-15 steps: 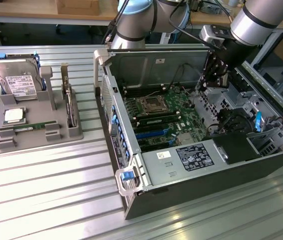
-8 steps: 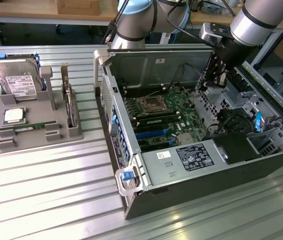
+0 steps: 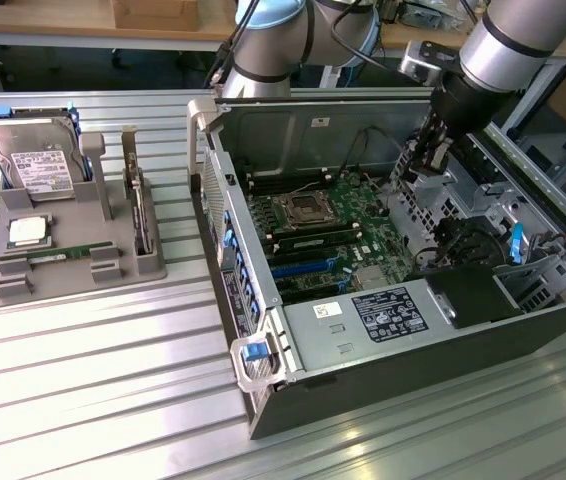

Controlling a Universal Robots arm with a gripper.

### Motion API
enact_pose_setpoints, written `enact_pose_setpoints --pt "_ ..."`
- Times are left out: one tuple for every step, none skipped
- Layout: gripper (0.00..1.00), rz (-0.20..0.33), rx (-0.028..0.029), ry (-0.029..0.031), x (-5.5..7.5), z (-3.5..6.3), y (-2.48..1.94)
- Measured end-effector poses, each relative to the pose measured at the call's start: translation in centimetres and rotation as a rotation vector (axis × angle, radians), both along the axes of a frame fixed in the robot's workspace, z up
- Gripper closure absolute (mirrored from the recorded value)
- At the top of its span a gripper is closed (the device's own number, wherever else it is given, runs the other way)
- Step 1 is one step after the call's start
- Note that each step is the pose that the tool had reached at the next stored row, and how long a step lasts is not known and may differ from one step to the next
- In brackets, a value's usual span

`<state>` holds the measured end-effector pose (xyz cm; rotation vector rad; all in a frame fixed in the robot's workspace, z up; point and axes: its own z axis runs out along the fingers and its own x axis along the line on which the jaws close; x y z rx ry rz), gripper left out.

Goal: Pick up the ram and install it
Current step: 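Press down the ram until it locks into place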

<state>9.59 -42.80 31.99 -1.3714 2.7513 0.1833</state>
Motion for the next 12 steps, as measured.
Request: enact_pose_setpoints --pt "0.90 -0.007 -0.0316 0.0000 0.00 0.01 0.00" --pt "0.90 -0.011 -0.0804 -0.0002 0.01 -0.01 0.00" --pt "0.90 -0.013 -0.1218 -0.0003 0.01 0.00 0.00" --pt "0.90 -0.014 -0.1474 -0.0004 0.01 -0.01 0.00" --pt "0.90 -0.025 -0.1768 0.0003 0.01 0.00 0.00" --pt "0.90 -0.048 -0.1795 0.0023 0.01 -0.01 -0.01" --pt "0.90 -0.073 -0.1802 0.0045 0.00 0.00 0.00" --pt "0.90 -0.099 -0.1806 0.0069 0.01 -0.01 0.00" --pt "0.90 -0.125 -0.1810 0.0092 0.01 -0.01 0.00" --pt "0.90 -0.156 -0.1814 0.0120 0.01 -0.01 0.00" --pt "0.90 -0.183 -0.1817 0.0144 0.01 -0.02 0.00" --pt "0.90 -0.204 -0.1819 0.0163 0.01 -0.02 0.00"
